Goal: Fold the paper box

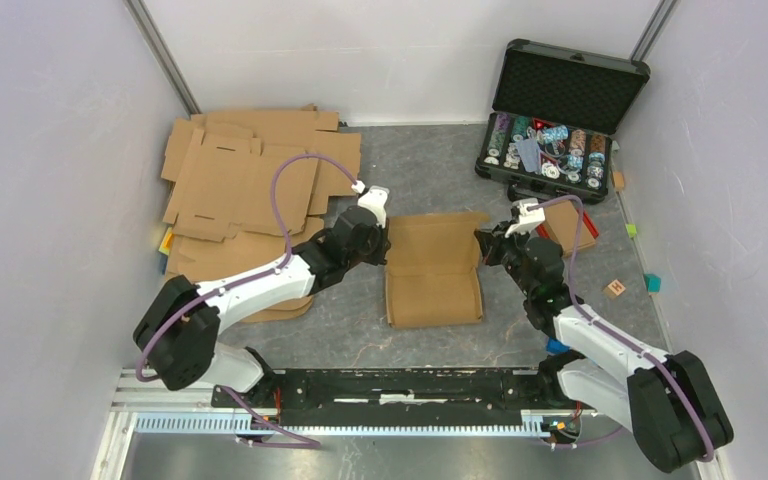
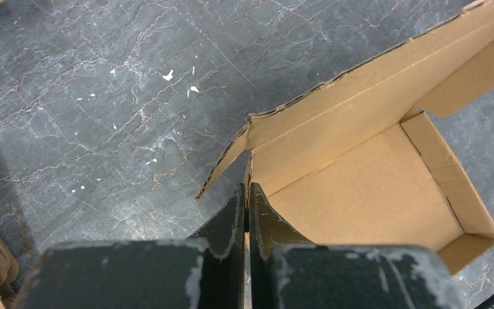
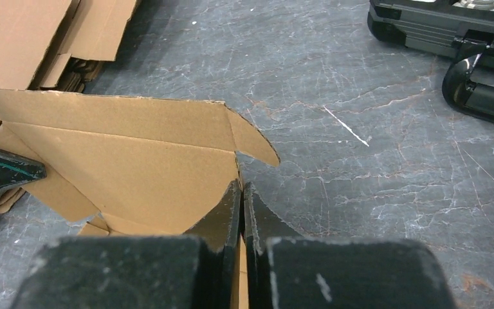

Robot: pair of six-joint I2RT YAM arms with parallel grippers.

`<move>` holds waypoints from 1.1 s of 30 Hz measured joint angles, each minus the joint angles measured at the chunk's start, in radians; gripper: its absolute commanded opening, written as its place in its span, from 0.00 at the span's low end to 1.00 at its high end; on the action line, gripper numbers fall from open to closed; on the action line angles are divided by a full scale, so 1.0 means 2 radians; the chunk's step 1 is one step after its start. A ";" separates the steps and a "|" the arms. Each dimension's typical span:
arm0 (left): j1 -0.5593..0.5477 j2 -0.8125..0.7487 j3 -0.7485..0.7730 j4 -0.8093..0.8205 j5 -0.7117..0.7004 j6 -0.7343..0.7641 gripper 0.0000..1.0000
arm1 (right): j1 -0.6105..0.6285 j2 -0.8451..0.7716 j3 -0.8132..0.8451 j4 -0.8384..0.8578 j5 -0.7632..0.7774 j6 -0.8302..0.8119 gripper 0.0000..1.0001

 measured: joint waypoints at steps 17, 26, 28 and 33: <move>-0.005 0.002 -0.020 0.017 -0.018 -0.067 0.02 | 0.076 -0.031 -0.043 0.028 0.116 0.038 0.00; -0.021 -0.051 -0.064 0.016 -0.032 -0.082 0.02 | 0.145 -0.066 -0.056 0.013 0.191 0.045 0.00; -0.027 -0.063 -0.079 0.022 -0.035 -0.086 0.02 | 0.159 -0.079 -0.070 0.017 0.202 0.050 0.00; -0.038 -0.080 -0.110 0.049 -0.039 -0.101 0.02 | 0.188 -0.104 -0.090 0.023 0.236 0.056 0.00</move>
